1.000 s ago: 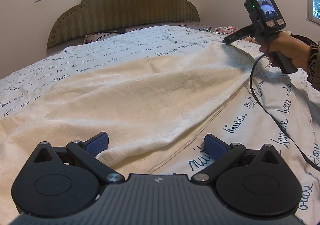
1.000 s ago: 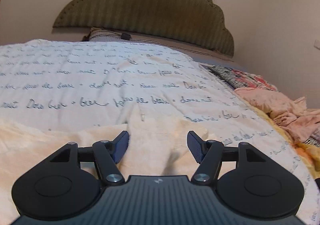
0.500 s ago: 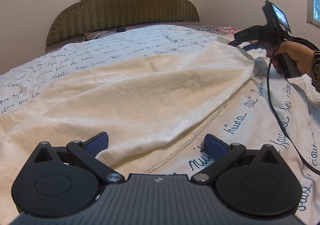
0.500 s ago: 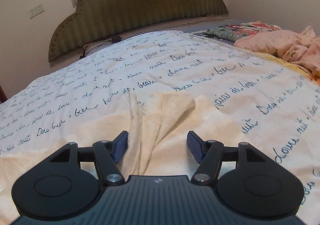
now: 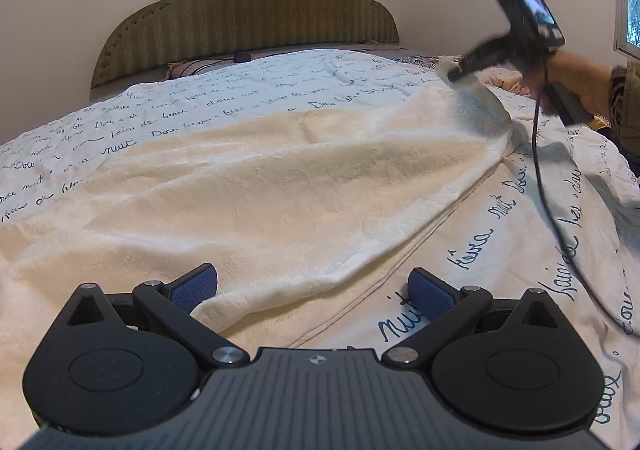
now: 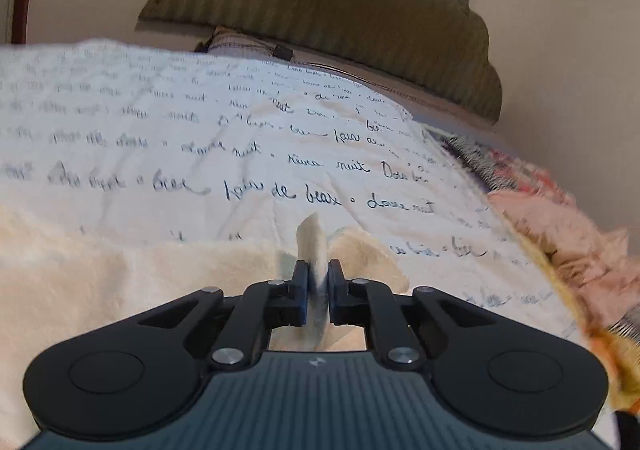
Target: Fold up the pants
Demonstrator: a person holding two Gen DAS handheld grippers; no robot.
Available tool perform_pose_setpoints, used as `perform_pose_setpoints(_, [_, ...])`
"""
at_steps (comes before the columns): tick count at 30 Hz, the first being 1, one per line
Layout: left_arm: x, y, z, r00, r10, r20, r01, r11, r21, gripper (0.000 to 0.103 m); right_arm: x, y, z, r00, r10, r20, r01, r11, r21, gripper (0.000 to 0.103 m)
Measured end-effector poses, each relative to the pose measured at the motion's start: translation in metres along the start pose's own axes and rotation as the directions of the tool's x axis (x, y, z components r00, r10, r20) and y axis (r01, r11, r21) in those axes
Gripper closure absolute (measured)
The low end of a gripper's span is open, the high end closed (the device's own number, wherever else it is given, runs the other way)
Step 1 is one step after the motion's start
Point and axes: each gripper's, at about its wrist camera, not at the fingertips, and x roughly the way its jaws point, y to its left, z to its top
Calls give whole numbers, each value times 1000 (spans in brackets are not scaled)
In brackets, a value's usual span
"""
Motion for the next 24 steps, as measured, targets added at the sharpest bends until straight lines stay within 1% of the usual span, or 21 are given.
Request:
perform_pose_setpoints(1, [0,0,0,1000,0,3,0,1000,-2,1,-4,-10,9,998,56,11,-57,994,94,93])
perform_pose_setpoints(3, [-1,1,0,1000,7,10,-7,1000,-12,1,-14,-20,35,985,157,64,-168,958,232,93])
perform_pose_setpoints(5, [-2,4,0,1000,10,15,-9,999,-31,1,-36,-17,71,943,270,193,-318,903,290,93])
perform_pose_setpoints(6, [-3,5,0,1000,10,16,-10,999,-39,1,-52,-15,87,913,302,275,-378,880,289,93])
perform_pose_setpoints(8, [-4,6,0,1000,12,19,-11,999,-46,1,-90,-13,111,845,311,434,-446,859,253,93])
perform_pose_setpoints(9, [-4,6,0,1000,11,18,-11,999,-45,1,-105,-15,116,825,295,482,-450,858,246,93])
perform_pose_setpoints(10, [-4,5,0,1000,13,16,-13,999,-41,1,-118,-20,115,814,262,519,-440,861,255,93])
perform_pose_setpoints(11, [-4,4,0,1000,16,14,-15,999,-36,1,-125,-28,110,812,230,537,-426,862,275,93])
perform_pose_setpoints(12, [-3,3,0,1000,18,11,-17,999,-30,1,-127,-40,98,823,188,536,-402,860,316,93])
perform_pose_setpoints(13, [-3,2,0,1000,19,8,-19,1000,-25,1,-124,-53,84,847,145,512,-366,857,362,93])
perform_pose_setpoints(14, [-2,1,0,1000,17,6,-17,1000,-19,1,-116,-67,67,877,105,469,-325,848,418,93])
perform_pose_setpoints(15, [-1,-1,1,1000,15,6,-15,1000,-12,1,-102,-86,43,915,66,398,-275,823,497,93])
perform_pose_setpoints(16, [-1,-2,1,1000,17,5,-17,1000,-6,1,-86,-104,19,947,36,319,-222,793,567,93])
perform_pose_setpoints(17, [-1,-3,2,1000,18,1,-18,1000,-1,1,-68,-120,-5,972,21,234,-166,765,622,93])
perform_pose_setpoints(18, [0,-3,2,1000,22,-3,-22,1000,0,1,-52,-131,-28,987,19,158,-121,733,669,93])
perform_pose_setpoints(19, [1,-3,3,1000,20,-4,-20,1000,-2,1,-35,-140,-54,996,36,88,-88,686,722,93])
perform_pose_setpoints(20, [1,-2,3,1000,17,-5,-17,1000,-6,1,-27,-144,-73,999,29,46,-54,656,753,94])
perform_pose_setpoints(21, [1,-1,4,1000,15,-6,-15,1000,-11,1,-22,-145,-88,999,16,28,-32,646,763,94])
perform_pose_setpoints(22, [2,0,4,1000,16,-6,-16,1000,-14,1,-22,-144,-95,999,13,30,-32,641,767,94])
perform_pose_setpoints(23, [2,0,4,1000,16,-7,-16,1000,-15,1,-26,-142,-100,999,17,48,-48,637,769,94])
perform_pose_setpoints(24, [2,0,4,1000,17,-8,-17,1000,-15,1,-31,-142,-99,997,21,72,-69,645,761,94])
